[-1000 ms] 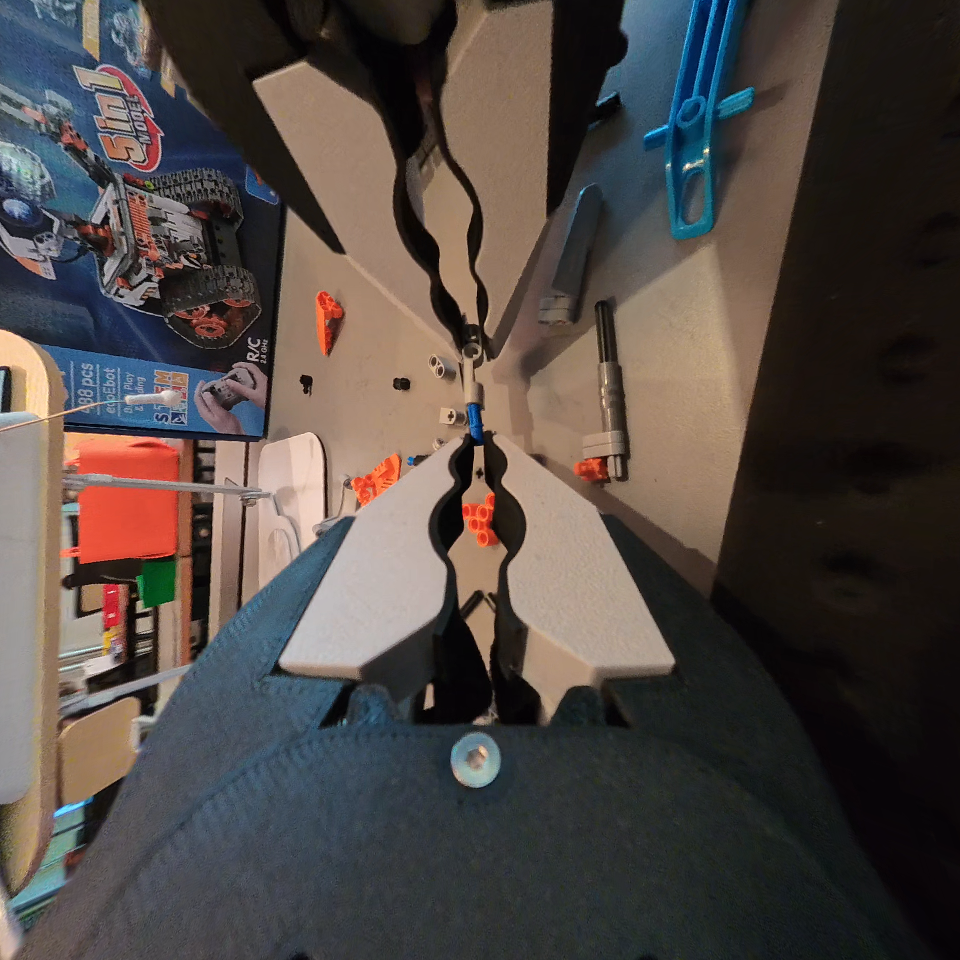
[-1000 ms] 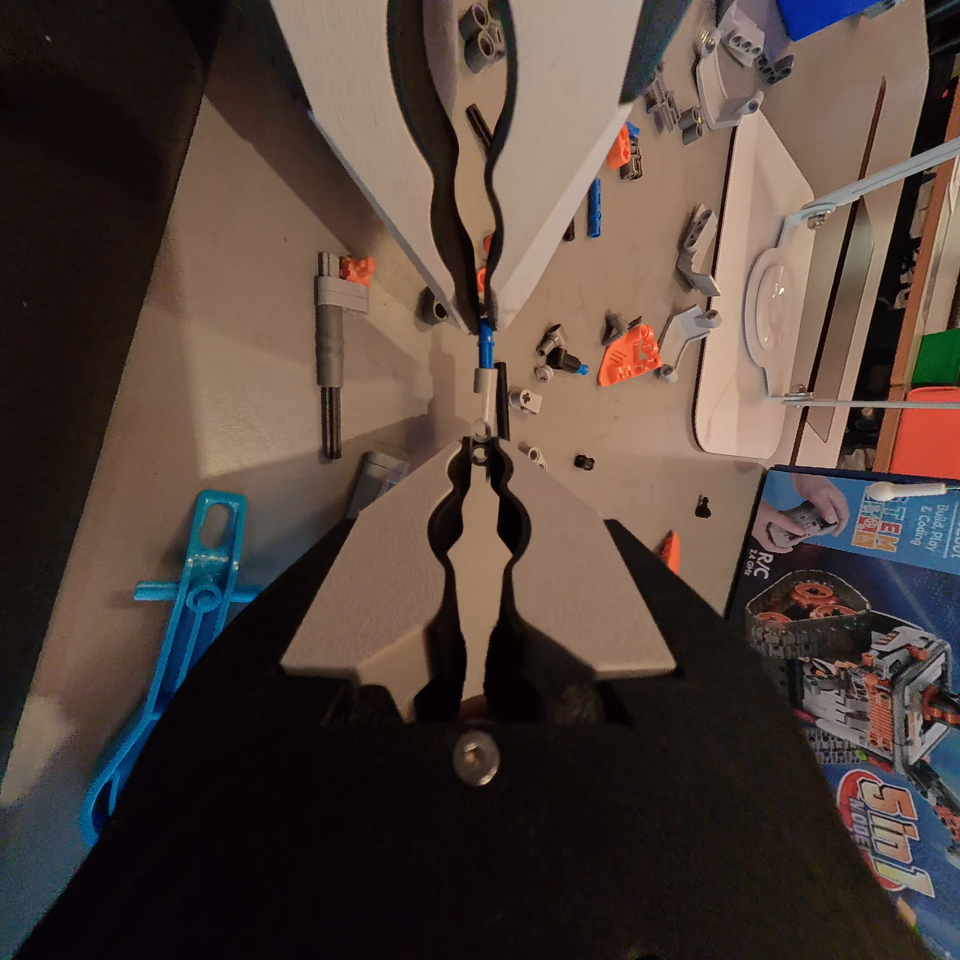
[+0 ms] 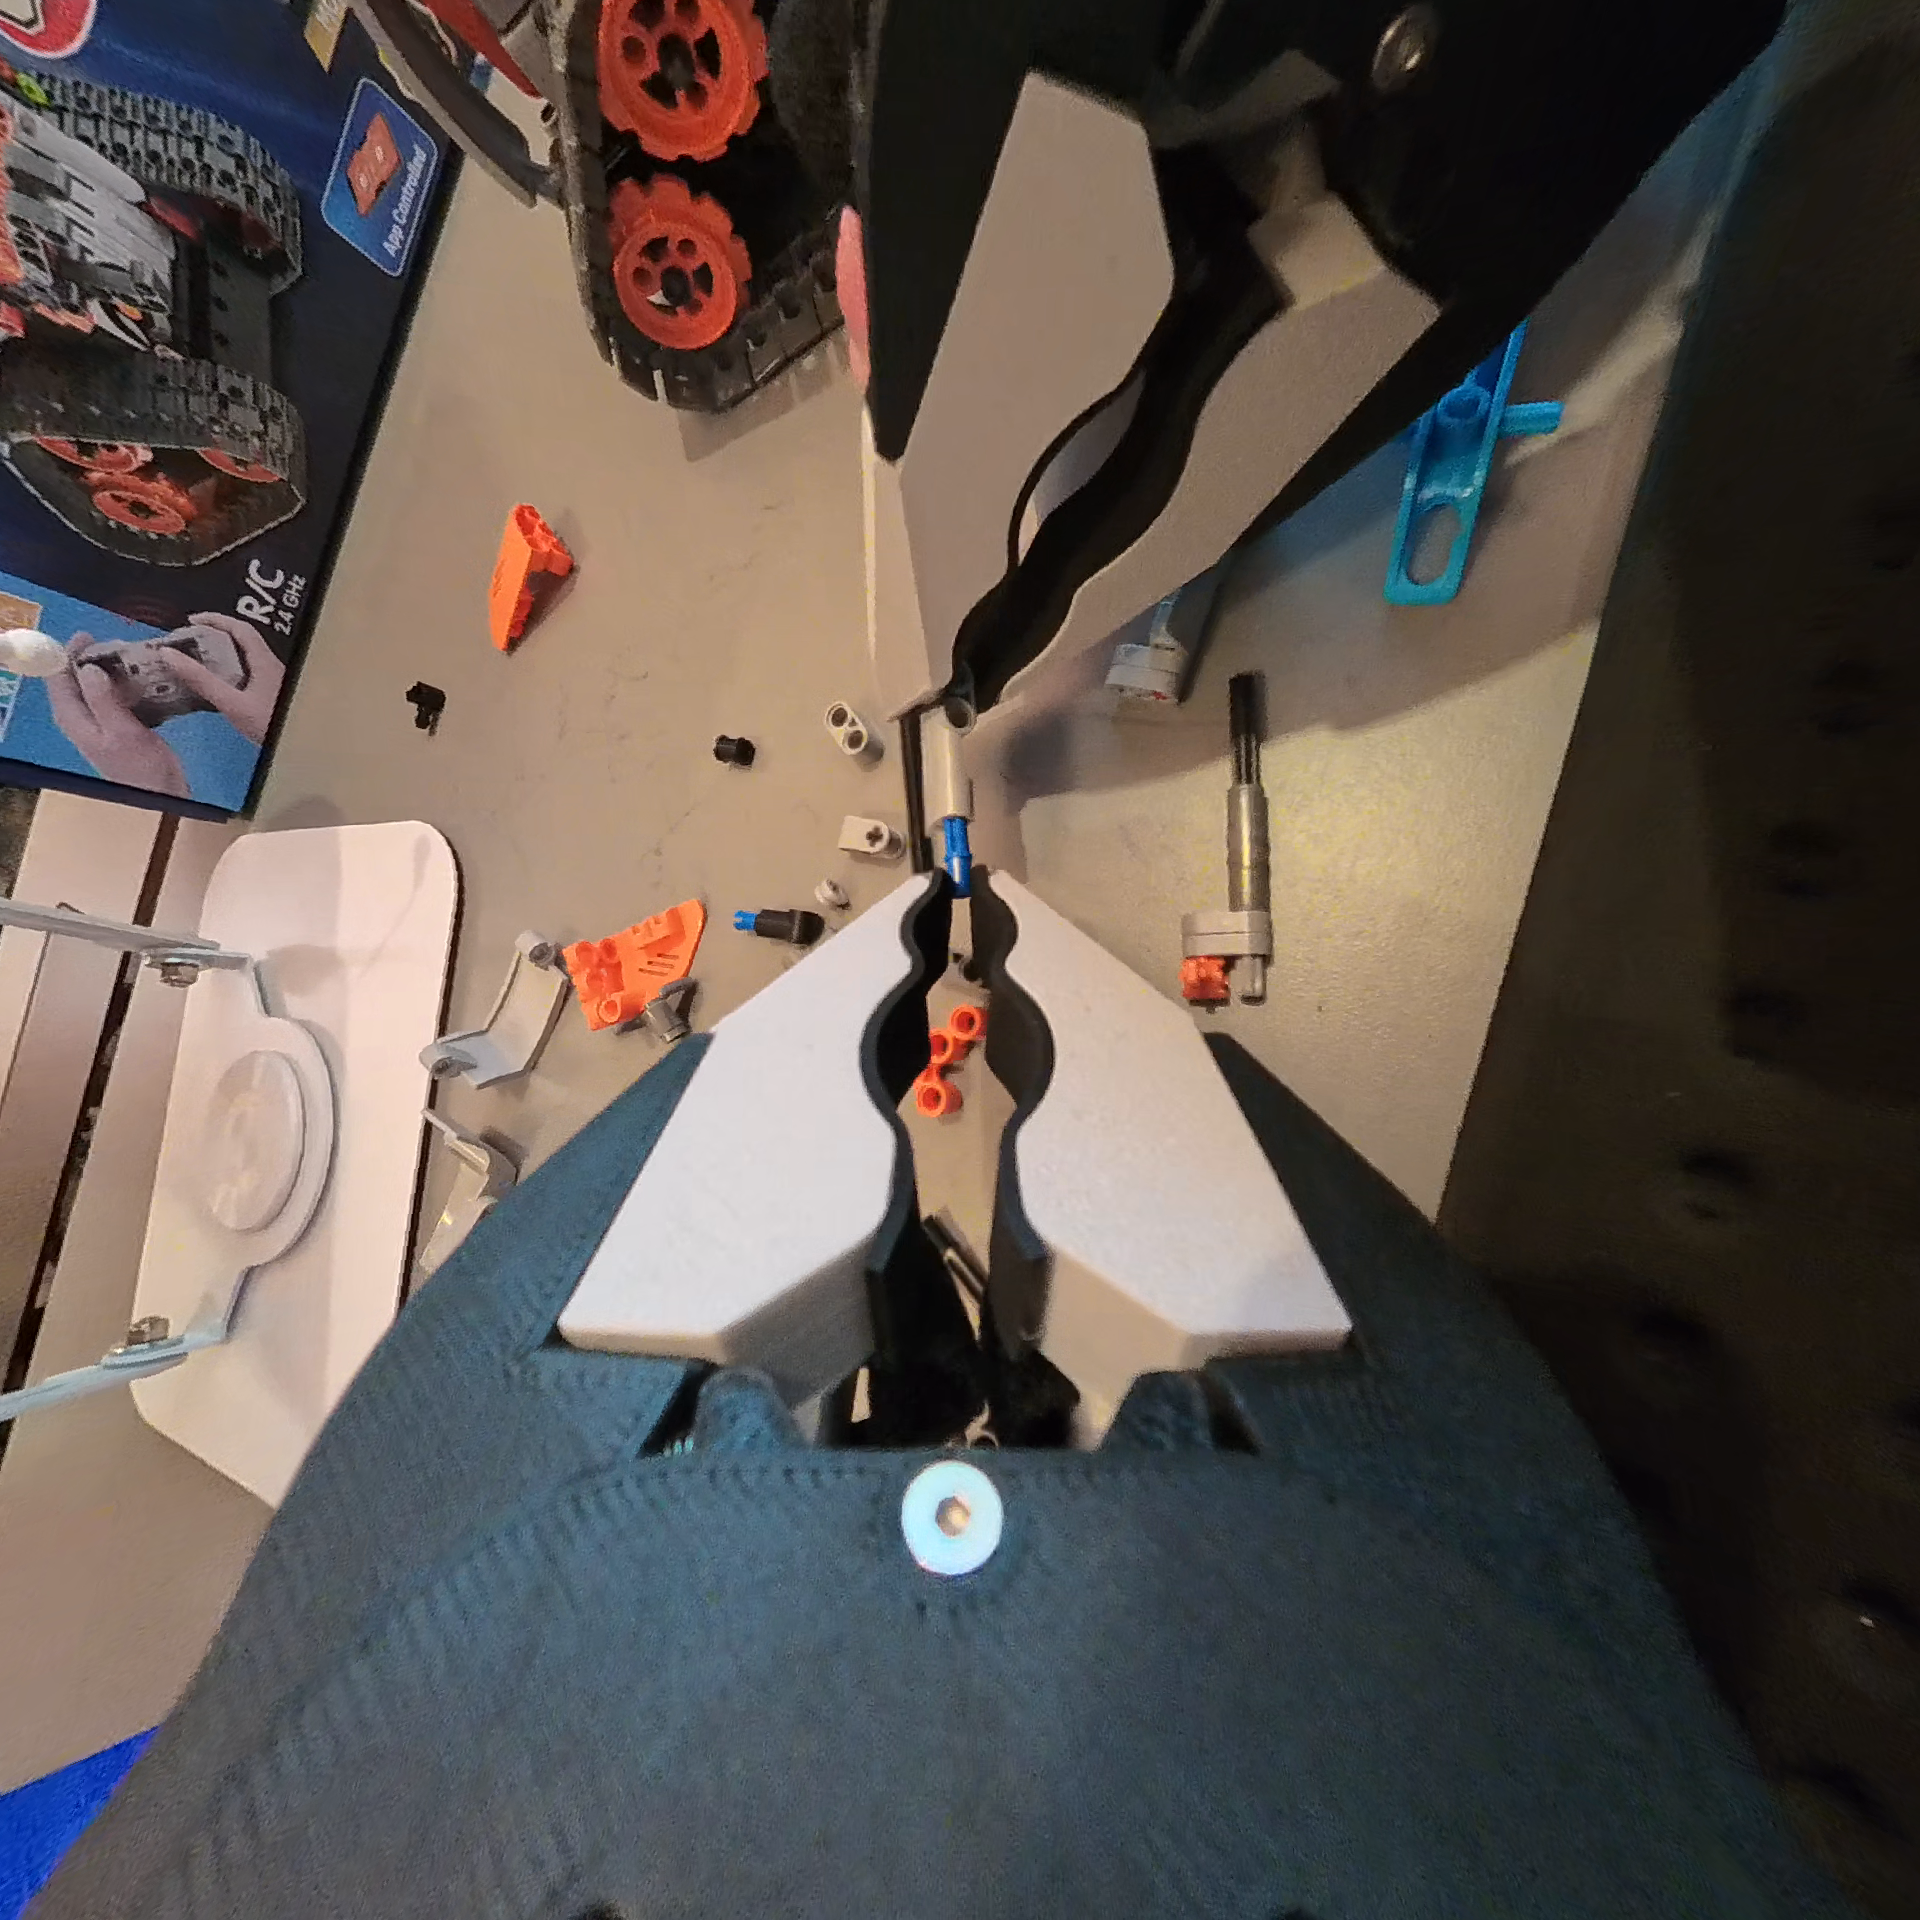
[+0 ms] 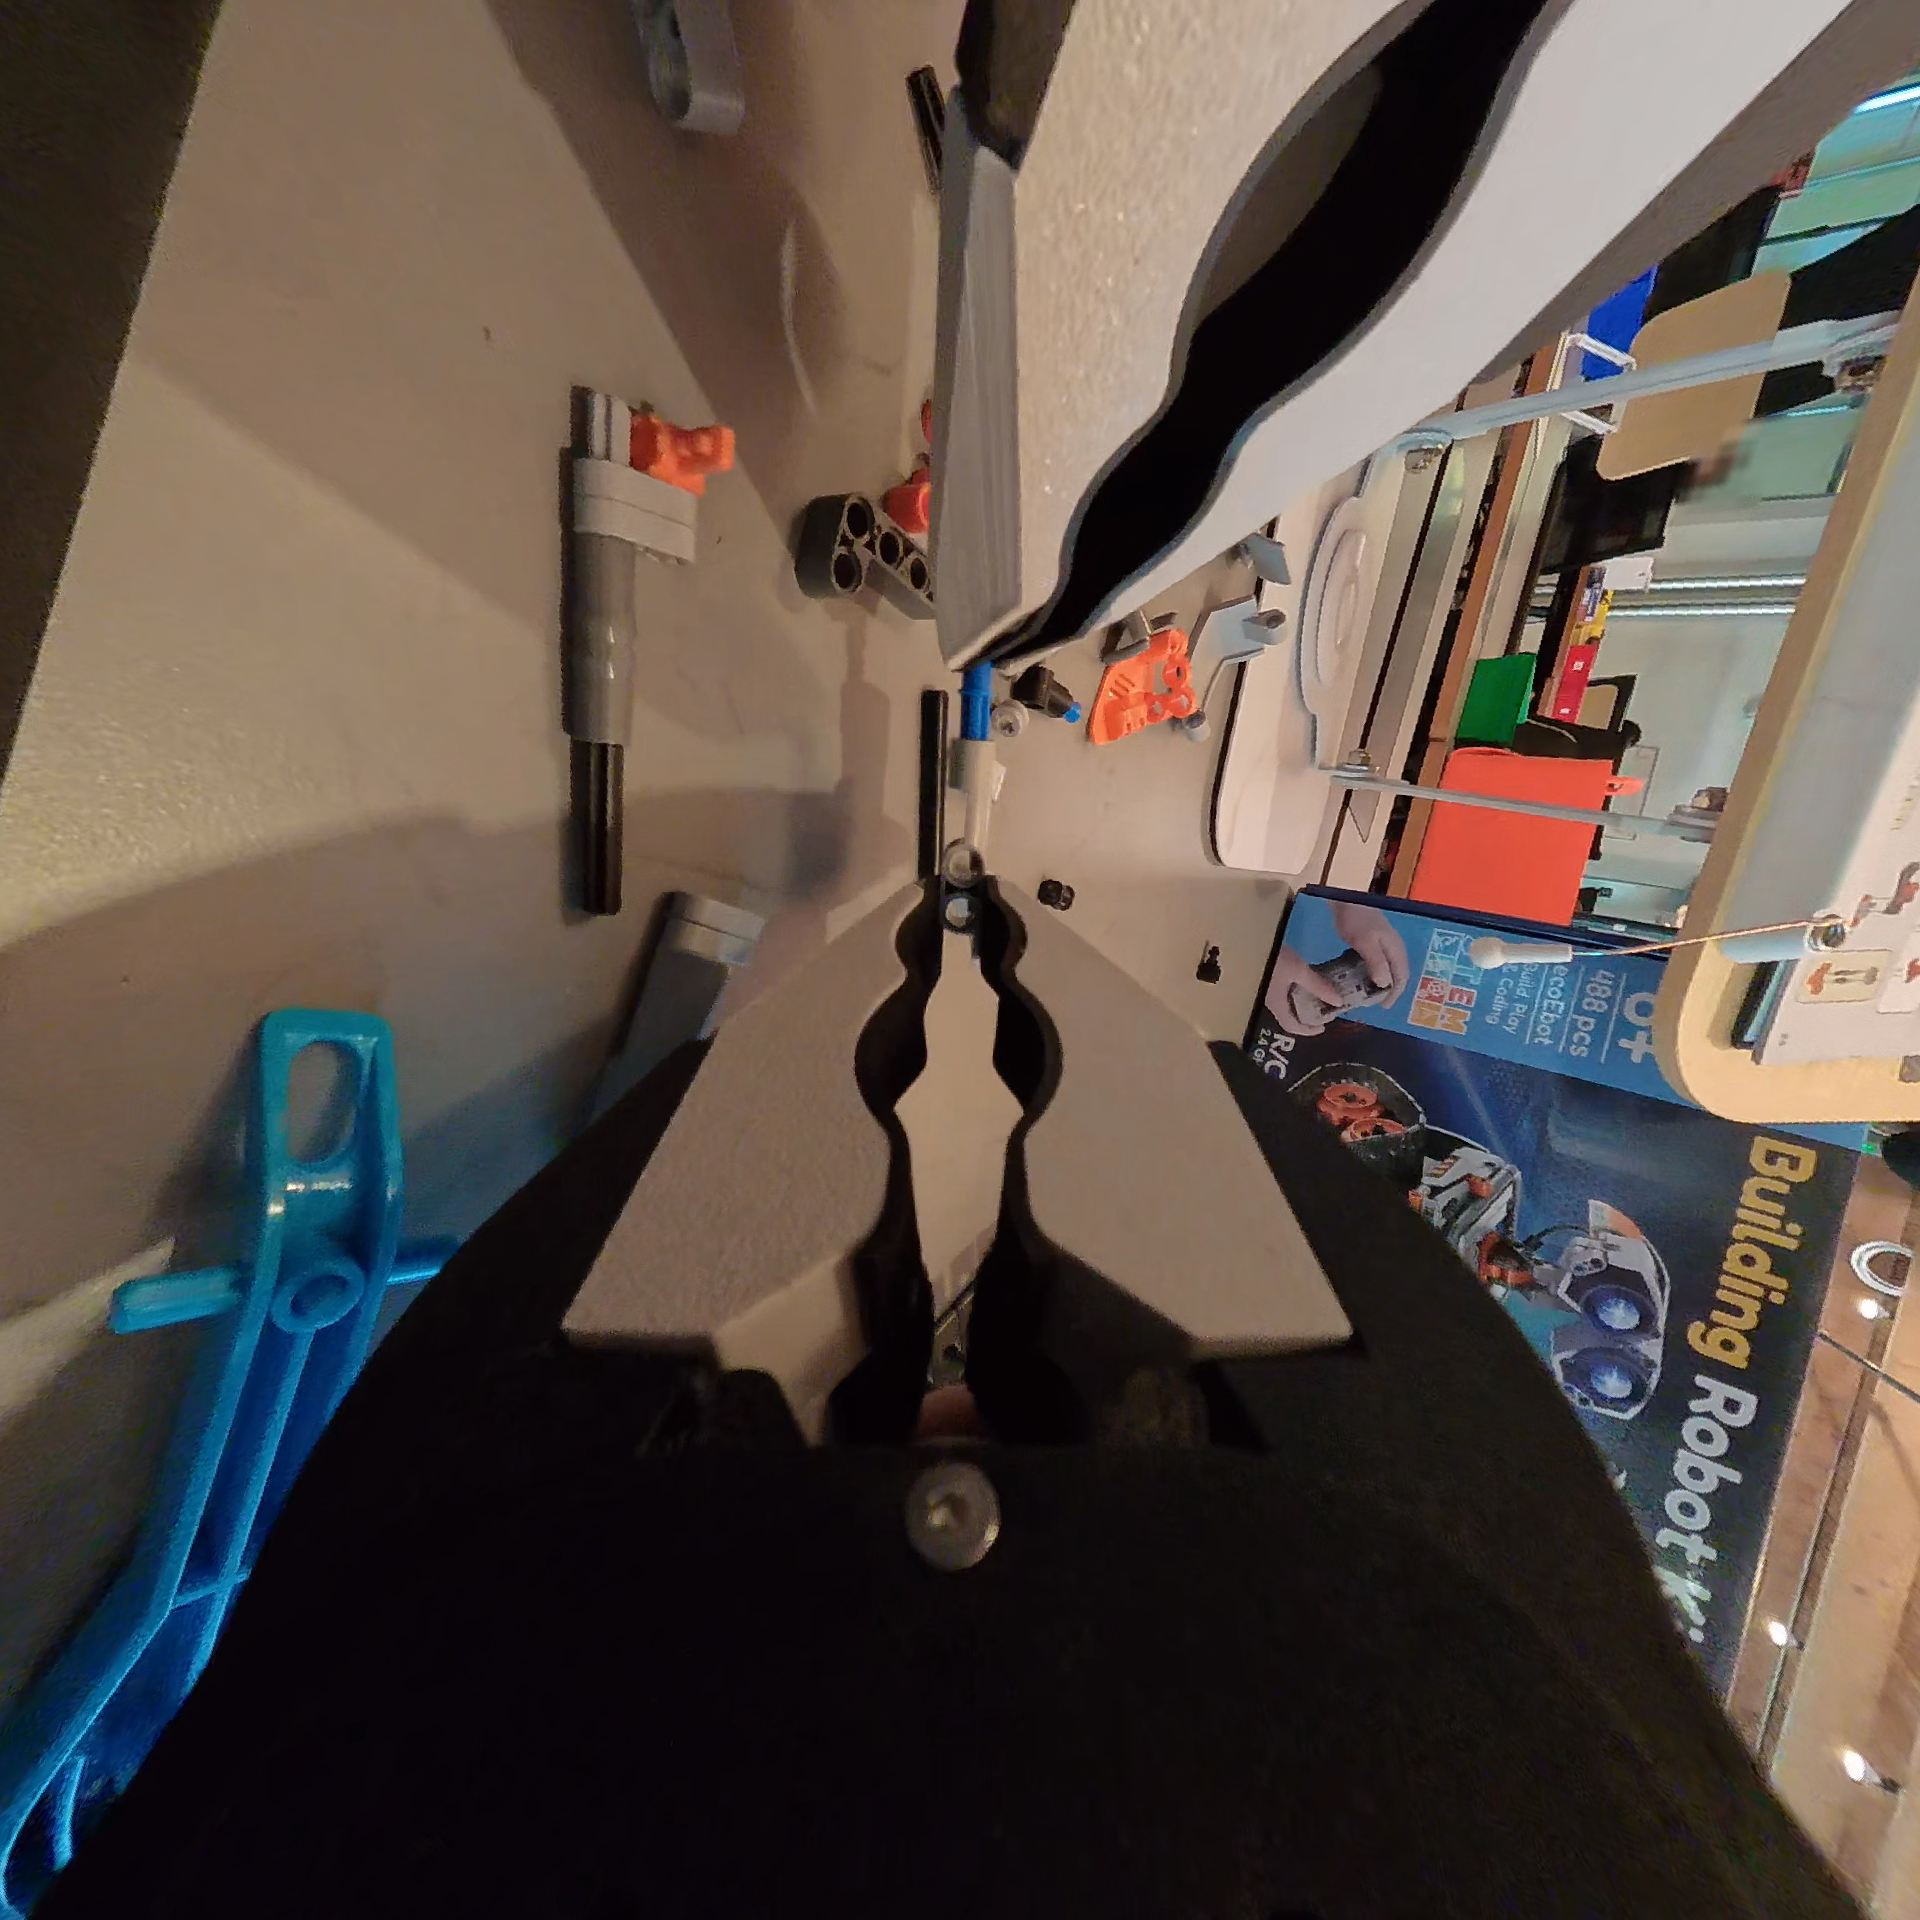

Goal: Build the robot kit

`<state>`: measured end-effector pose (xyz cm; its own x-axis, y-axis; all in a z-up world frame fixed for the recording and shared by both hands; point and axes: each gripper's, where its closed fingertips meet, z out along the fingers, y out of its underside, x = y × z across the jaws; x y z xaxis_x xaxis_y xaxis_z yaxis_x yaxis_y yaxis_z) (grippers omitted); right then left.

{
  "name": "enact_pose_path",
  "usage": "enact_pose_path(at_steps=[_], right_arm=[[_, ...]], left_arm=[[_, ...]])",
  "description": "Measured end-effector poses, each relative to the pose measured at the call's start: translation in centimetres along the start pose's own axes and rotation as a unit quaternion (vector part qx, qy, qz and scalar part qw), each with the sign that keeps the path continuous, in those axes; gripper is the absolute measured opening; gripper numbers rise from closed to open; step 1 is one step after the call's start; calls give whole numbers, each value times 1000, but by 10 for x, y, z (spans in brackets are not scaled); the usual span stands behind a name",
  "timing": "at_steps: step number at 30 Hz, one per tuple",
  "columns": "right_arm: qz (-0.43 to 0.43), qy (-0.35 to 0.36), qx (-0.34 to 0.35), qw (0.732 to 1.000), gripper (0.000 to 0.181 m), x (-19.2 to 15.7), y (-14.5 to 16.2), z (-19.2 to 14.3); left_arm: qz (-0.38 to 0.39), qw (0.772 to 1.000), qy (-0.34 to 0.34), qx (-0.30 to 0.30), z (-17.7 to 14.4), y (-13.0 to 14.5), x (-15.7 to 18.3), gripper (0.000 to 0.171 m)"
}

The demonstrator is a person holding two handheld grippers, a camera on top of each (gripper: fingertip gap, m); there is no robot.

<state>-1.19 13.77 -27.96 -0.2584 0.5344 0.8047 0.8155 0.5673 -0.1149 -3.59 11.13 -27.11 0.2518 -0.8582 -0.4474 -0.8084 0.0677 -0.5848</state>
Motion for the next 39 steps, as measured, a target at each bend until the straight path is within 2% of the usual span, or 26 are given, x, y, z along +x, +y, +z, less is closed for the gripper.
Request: enact_pose_path(at_steps=[11, 21, 39], right_arm=[[-2, -13, 2, 1000, 3, -8, 0, 5], [19, -29, 42, 999, 3, -10, -1, 5], [14, -33, 53, 998, 2, -10, -2, 6]], left_arm=[[3, 1000, 5, -8, 6, 4, 4, 1], [2, 1000, 19, 15, 7, 3, 6, 0], [5, 999, 8, 34, 11, -1, 3, 0]])
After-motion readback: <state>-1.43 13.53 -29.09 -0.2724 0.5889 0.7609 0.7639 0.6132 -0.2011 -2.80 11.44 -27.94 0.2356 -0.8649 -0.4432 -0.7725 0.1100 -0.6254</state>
